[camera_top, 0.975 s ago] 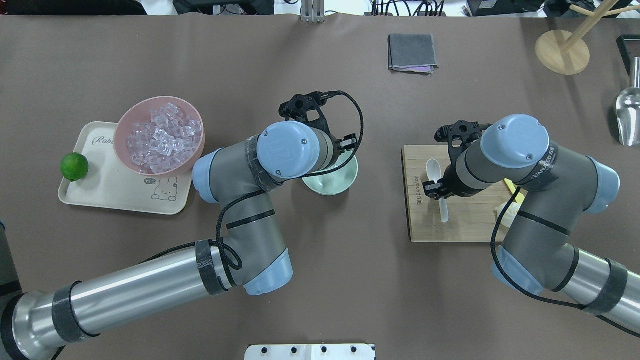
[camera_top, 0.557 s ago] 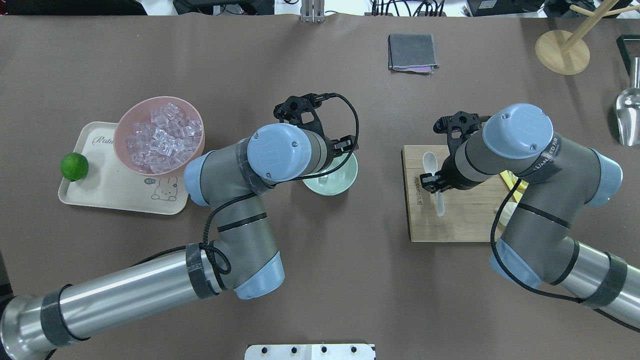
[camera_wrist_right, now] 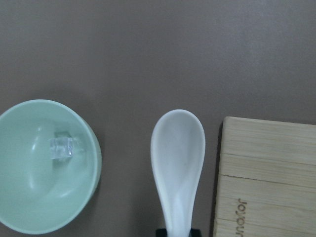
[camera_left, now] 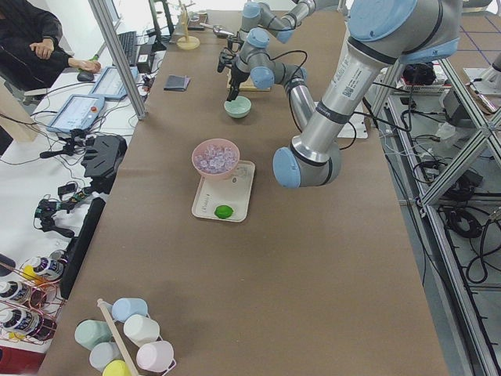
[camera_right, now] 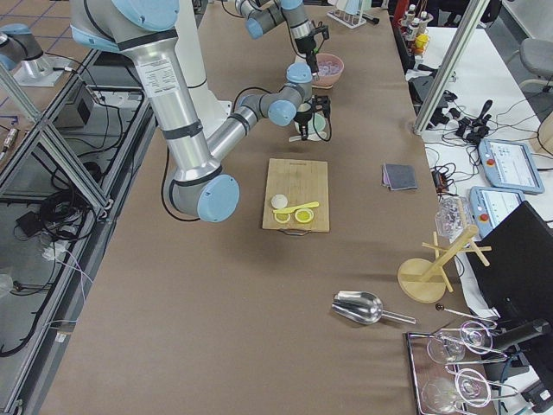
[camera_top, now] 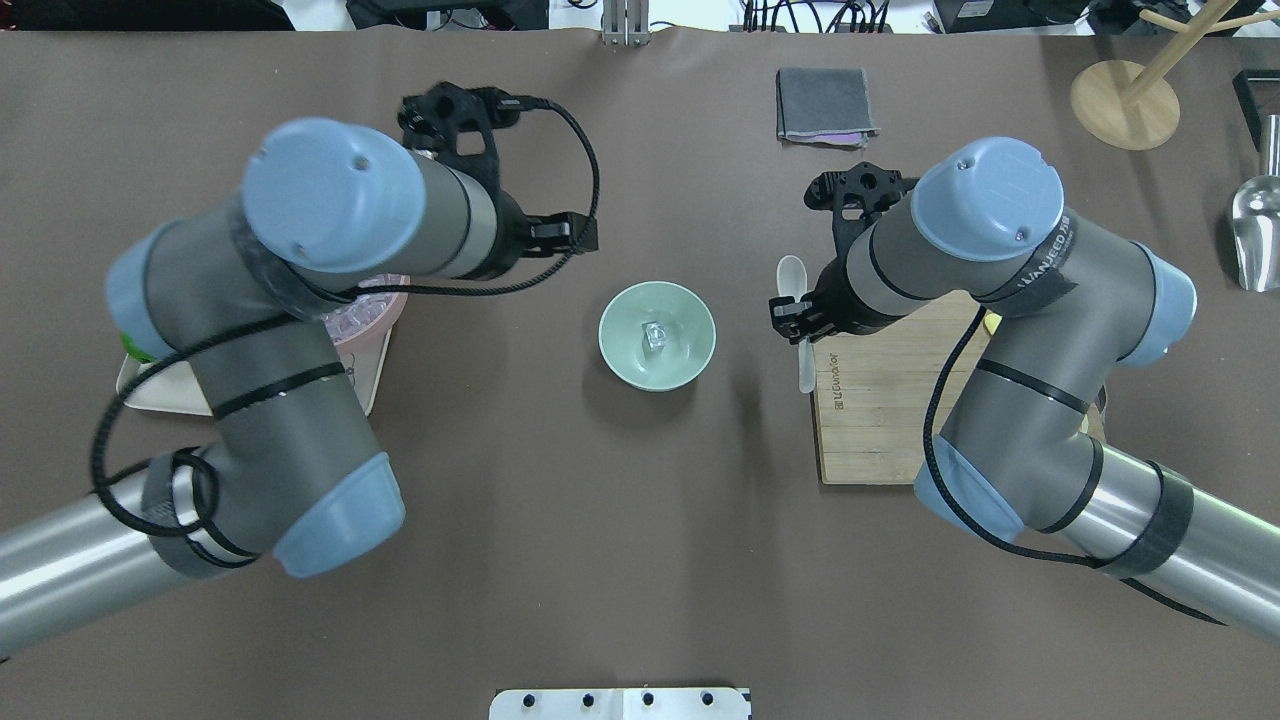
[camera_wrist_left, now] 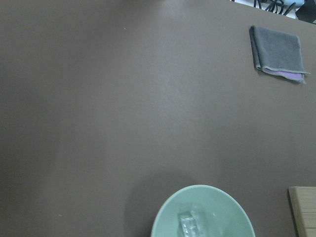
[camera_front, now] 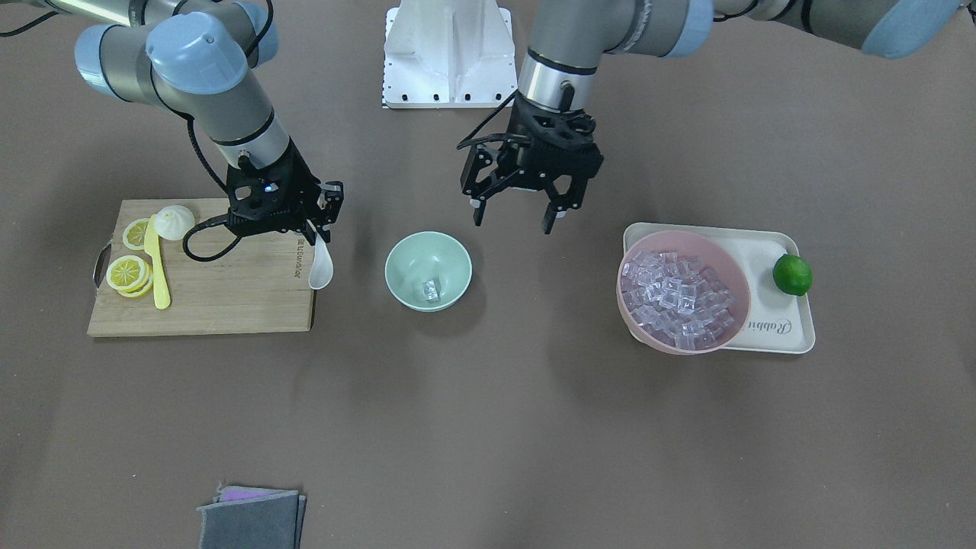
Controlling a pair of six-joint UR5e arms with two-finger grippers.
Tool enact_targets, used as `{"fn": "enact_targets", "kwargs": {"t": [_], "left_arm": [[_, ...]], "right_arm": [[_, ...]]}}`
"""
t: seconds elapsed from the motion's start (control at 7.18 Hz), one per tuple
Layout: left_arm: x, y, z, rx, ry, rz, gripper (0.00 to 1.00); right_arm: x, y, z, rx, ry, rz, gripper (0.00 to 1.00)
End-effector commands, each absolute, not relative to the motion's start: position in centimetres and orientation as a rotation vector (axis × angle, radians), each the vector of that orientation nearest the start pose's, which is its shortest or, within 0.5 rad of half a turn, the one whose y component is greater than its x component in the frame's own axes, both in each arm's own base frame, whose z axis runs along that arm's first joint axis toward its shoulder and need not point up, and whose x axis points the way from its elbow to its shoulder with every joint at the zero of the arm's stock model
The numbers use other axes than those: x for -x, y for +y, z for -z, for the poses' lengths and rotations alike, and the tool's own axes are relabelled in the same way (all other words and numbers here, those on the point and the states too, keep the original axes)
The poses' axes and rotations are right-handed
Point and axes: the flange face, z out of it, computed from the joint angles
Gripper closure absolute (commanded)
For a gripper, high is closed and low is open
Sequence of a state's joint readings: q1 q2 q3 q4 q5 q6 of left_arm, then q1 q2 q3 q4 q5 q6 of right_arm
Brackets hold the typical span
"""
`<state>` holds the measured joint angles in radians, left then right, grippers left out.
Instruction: Put spoon and ice into bowl
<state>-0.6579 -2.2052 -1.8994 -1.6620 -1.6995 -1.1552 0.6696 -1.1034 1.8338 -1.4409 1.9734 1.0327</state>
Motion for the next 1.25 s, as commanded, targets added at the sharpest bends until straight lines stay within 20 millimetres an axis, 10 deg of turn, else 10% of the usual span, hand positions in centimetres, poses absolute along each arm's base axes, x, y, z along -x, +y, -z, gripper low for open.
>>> {"fn": "enact_targets", "kwargs": {"t": [0.0, 0.42, 1.11], "left_arm": [[-28.4, -51.2, -21.6, -0.497, 0.815, 0.012, 0.02], [-15.3, -54.3, -29.5, -0.512, 0.735, -0.106, 0.02], [-15.2, -55.4, -32.5, -0.453, 0.720, -0.083, 0.02]], "right_arm": [[45.2, -47.5, -22.3, -0.162, -0.905, 0.047, 1.00], [51.5, -47.2, -20.3, -0.121, -0.887, 0.042, 1.00], [55.3, -43.5, -17.5, -0.090, -0.871, 0.086, 0.91]]}}
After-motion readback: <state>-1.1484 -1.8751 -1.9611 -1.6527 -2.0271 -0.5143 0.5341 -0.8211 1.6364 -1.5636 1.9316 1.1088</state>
